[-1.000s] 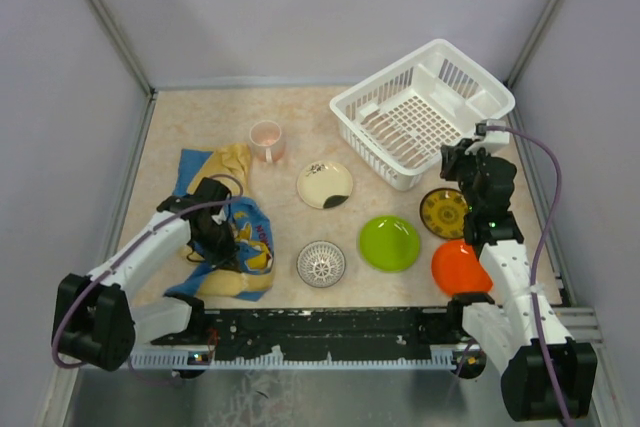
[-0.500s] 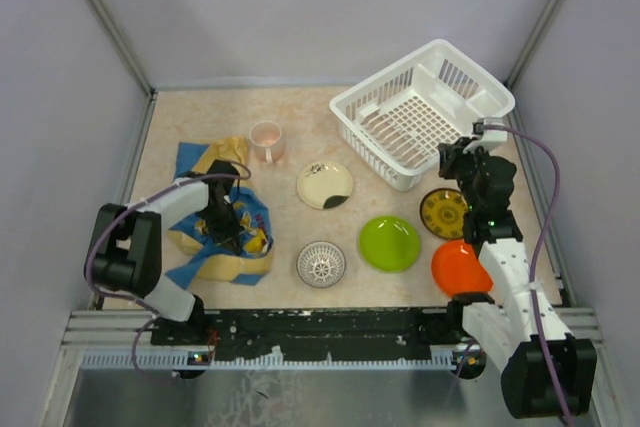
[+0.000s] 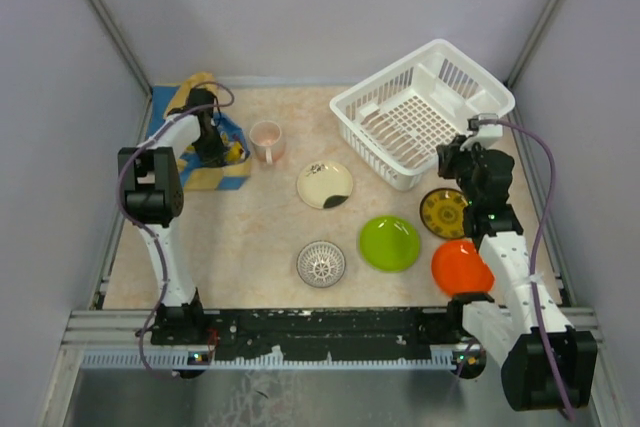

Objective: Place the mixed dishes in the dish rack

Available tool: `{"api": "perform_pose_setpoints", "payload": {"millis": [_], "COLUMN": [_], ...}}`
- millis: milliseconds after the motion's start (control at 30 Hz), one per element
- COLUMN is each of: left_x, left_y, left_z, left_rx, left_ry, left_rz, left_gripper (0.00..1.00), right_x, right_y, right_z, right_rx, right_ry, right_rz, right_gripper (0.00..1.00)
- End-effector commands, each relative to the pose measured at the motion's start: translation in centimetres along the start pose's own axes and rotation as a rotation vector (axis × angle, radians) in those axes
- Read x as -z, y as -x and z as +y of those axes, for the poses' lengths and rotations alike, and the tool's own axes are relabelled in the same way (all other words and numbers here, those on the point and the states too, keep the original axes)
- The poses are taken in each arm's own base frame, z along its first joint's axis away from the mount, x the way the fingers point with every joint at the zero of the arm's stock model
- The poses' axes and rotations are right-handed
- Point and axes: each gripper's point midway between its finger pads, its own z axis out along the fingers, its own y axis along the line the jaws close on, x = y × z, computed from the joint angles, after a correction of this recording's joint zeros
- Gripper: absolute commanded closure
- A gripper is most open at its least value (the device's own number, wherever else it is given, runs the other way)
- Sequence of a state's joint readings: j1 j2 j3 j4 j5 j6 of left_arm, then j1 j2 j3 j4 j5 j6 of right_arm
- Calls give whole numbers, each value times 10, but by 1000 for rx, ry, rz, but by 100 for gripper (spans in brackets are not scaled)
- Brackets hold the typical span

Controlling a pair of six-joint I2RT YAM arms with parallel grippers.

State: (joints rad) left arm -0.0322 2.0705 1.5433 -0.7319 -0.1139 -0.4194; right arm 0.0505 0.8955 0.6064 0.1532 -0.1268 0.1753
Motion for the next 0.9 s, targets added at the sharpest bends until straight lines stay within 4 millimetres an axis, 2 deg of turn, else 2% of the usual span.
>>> {"api": "perform_pose_setpoints", "payload": {"millis": [0,100,167,200,267,433,533,633,667,733,767,867], "left_x": [-51,-61,-63,-69,-69,-63,-55,-31,-18,-1,15,52], "left_y": [77,121,152,158,186,231,250,263,266,257,256,252], "left_z": [8,9,16,20,26,31,20,-9,-21,-41,-53,-73], "left_rx": [-66,-61,-39,-32,-8,-39,-72,-94,-102,-117,-120,-123], "left_ry": [92,120,140,151,158,211,164,27,-20,-90,-128,-194], "left_rz": [-169,-250,-317,-327,-396,-565,-644,-724,-761,-799,-831,-893], "left_gripper": [100,100,100,100,100,100,100,100,99,86,81,71], "right_x": [-8,-16,-21,-23,-28,-39,-44,-50,-51,-55,-57,-60], "right_y": [39,42,44,44,42,32,29,30,30,29,30,33], "right_z": [9,9,8,7,5,4,6,10,10,11,11,17], "right_rx": [29,38,44,46,45,49,54,55,54,54,55,43], "right_ry": [23,24,21,18,11,12,28,53,59,62,66,95], "right_rz": [-49,-29,-17,-10,10,82,118,132,133,140,141,140], "right_gripper": [97,97,96,95,95,95,95,95,94,93,92,87]}}
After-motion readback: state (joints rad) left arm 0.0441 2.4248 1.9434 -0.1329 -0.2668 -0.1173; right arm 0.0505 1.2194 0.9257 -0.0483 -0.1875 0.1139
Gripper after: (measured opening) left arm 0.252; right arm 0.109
